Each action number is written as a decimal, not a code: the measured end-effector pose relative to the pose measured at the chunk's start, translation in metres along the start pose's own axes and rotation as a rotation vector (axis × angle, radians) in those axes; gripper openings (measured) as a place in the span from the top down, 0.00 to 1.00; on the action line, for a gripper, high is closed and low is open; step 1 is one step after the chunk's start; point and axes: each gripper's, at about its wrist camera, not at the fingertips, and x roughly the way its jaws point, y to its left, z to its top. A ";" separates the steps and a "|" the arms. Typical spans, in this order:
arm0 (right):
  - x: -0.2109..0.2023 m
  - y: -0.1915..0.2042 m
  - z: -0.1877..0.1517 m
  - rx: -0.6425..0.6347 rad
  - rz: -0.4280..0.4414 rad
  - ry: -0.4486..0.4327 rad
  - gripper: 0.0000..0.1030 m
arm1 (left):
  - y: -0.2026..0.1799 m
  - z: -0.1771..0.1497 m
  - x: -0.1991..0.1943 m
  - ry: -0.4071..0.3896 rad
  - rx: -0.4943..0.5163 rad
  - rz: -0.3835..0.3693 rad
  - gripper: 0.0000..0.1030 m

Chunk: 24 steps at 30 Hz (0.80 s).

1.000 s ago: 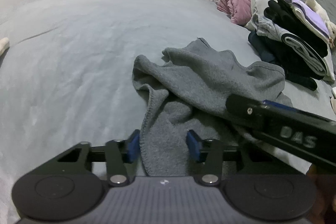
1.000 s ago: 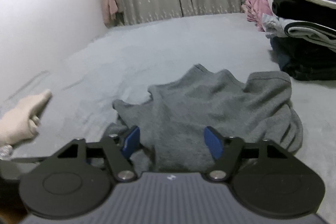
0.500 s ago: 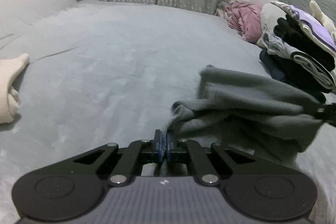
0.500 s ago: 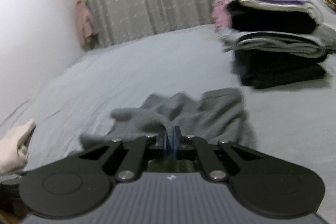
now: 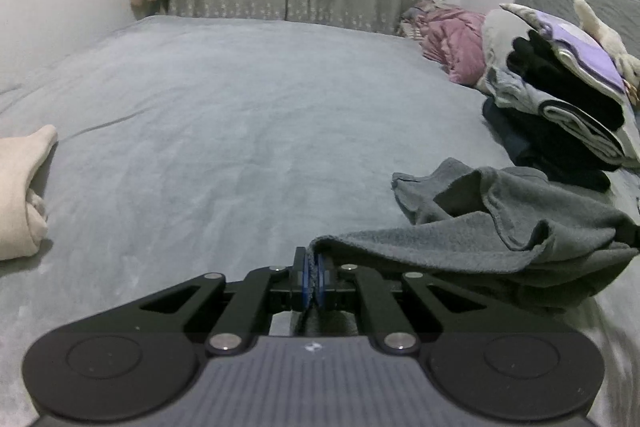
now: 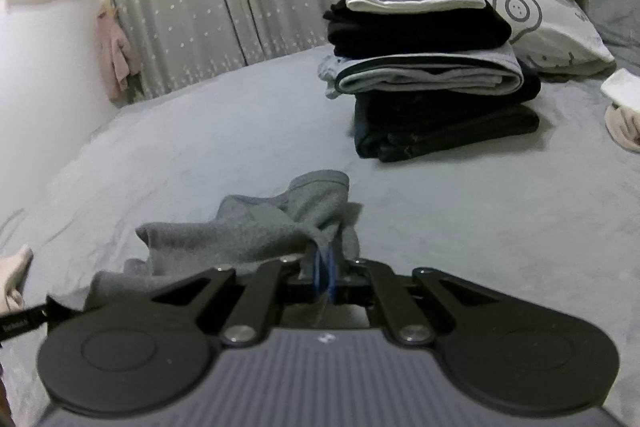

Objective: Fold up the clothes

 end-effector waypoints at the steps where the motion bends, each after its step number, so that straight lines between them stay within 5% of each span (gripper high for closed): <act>1: -0.003 -0.001 0.000 -0.004 0.000 -0.005 1.00 | 0.001 0.000 -0.002 0.001 -0.004 -0.011 0.97; 6: -0.016 -0.008 0.002 -0.025 -0.020 -0.010 0.99 | 0.004 -0.004 -0.023 -0.001 0.001 -0.122 0.97; 12: -0.017 -0.030 -0.004 -0.044 -0.086 0.032 0.99 | -0.010 -0.024 -0.049 -0.003 0.159 -0.269 0.97; 18: -0.018 -0.044 -0.011 -0.077 -0.139 0.055 0.98 | -0.018 -0.054 -0.052 0.084 0.282 -0.351 0.97; 20: -0.018 -0.048 -0.016 -0.146 -0.204 0.044 0.96 | -0.017 -0.063 -0.050 0.117 0.310 -0.379 0.97; 24: -0.021 -0.056 -0.019 -0.113 -0.159 0.051 0.79 | -0.019 -0.067 -0.050 0.130 0.335 -0.447 0.97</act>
